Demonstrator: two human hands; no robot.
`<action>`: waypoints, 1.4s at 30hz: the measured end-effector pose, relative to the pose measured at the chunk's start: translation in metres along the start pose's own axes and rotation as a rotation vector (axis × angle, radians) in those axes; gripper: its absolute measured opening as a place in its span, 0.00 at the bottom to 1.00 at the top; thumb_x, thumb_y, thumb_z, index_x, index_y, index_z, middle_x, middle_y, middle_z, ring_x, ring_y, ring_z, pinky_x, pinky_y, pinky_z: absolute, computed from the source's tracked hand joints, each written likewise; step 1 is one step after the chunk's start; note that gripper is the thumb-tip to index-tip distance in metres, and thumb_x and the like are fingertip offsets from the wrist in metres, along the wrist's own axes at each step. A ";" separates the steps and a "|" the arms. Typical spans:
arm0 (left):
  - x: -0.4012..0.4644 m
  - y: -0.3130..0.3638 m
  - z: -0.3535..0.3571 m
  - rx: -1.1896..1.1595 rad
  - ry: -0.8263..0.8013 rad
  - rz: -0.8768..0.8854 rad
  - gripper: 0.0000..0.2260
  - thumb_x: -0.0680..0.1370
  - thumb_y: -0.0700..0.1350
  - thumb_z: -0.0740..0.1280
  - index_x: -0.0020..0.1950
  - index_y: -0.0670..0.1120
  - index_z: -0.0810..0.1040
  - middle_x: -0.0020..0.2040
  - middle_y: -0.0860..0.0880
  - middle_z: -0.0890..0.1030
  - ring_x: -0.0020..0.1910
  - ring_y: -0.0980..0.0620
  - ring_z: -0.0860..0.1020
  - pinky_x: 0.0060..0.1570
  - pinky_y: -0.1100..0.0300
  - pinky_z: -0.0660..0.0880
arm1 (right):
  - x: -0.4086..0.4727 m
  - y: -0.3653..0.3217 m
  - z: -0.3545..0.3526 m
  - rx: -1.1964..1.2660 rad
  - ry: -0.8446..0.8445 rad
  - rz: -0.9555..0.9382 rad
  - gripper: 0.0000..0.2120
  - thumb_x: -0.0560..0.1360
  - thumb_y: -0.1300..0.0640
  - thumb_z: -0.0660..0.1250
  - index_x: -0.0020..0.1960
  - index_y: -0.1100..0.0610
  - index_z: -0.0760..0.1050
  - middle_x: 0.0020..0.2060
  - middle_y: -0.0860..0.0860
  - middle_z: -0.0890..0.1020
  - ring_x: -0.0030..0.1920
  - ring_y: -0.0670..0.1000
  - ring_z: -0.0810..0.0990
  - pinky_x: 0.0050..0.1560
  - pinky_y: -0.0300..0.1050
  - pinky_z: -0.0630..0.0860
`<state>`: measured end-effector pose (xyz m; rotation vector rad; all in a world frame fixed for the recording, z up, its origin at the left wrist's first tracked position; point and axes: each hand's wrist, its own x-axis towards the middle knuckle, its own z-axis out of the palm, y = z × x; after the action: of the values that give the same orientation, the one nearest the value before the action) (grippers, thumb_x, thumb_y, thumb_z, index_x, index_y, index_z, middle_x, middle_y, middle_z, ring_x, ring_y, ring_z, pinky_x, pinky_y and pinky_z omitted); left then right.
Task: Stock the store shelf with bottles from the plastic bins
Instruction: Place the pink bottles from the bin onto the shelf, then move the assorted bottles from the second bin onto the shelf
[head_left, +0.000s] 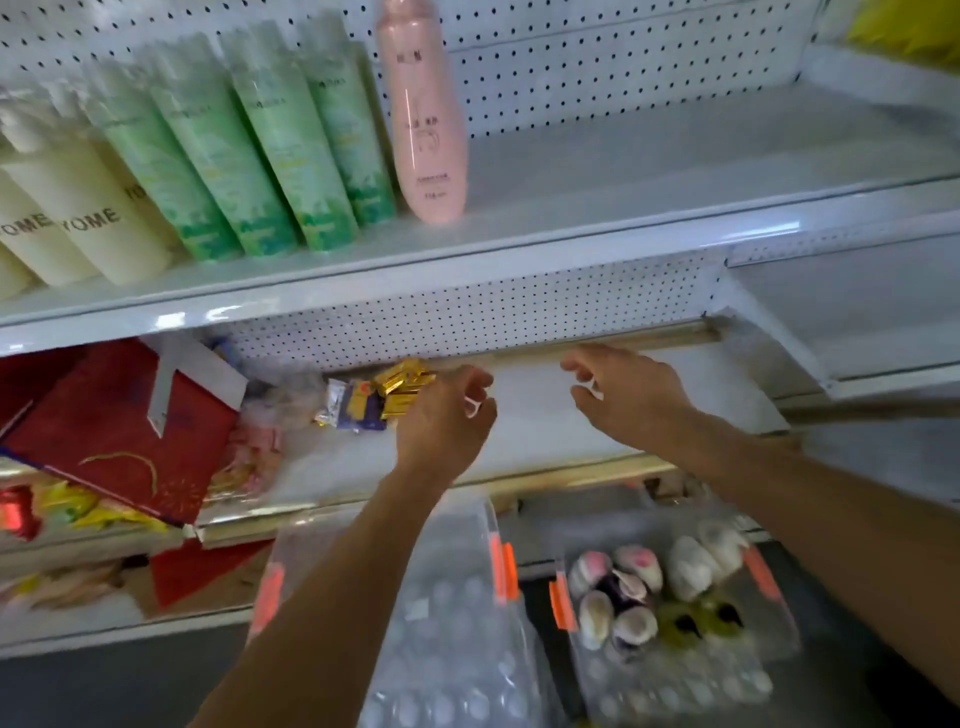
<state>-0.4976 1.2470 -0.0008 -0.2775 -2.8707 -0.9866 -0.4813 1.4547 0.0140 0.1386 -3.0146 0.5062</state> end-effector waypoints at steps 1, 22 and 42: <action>-0.009 -0.005 0.011 -0.023 -0.045 -0.031 0.09 0.77 0.47 0.67 0.56 0.55 0.78 0.47 0.57 0.81 0.46 0.56 0.80 0.49 0.56 0.77 | -0.009 0.006 0.010 0.001 -0.024 0.028 0.13 0.79 0.52 0.61 0.63 0.46 0.71 0.58 0.43 0.79 0.55 0.46 0.78 0.49 0.42 0.72; -0.120 -0.046 0.257 -0.183 -0.525 -0.372 0.09 0.76 0.42 0.66 0.55 0.48 0.79 0.48 0.52 0.83 0.48 0.54 0.80 0.53 0.58 0.76 | -0.131 0.169 0.177 0.079 -0.498 0.272 0.13 0.79 0.54 0.61 0.63 0.50 0.73 0.53 0.49 0.82 0.53 0.52 0.80 0.53 0.49 0.77; -0.149 -0.129 0.414 -0.050 -0.597 -0.547 0.12 0.79 0.48 0.65 0.62 0.49 0.73 0.58 0.50 0.81 0.55 0.51 0.80 0.58 0.55 0.78 | -0.149 0.243 0.364 0.128 -0.683 0.215 0.12 0.79 0.55 0.62 0.61 0.53 0.74 0.56 0.50 0.81 0.57 0.51 0.79 0.52 0.44 0.76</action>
<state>-0.3891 1.3817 -0.4257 0.2872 -3.5755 -1.2235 -0.3817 1.5756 -0.4211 -0.0136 -3.6852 0.8145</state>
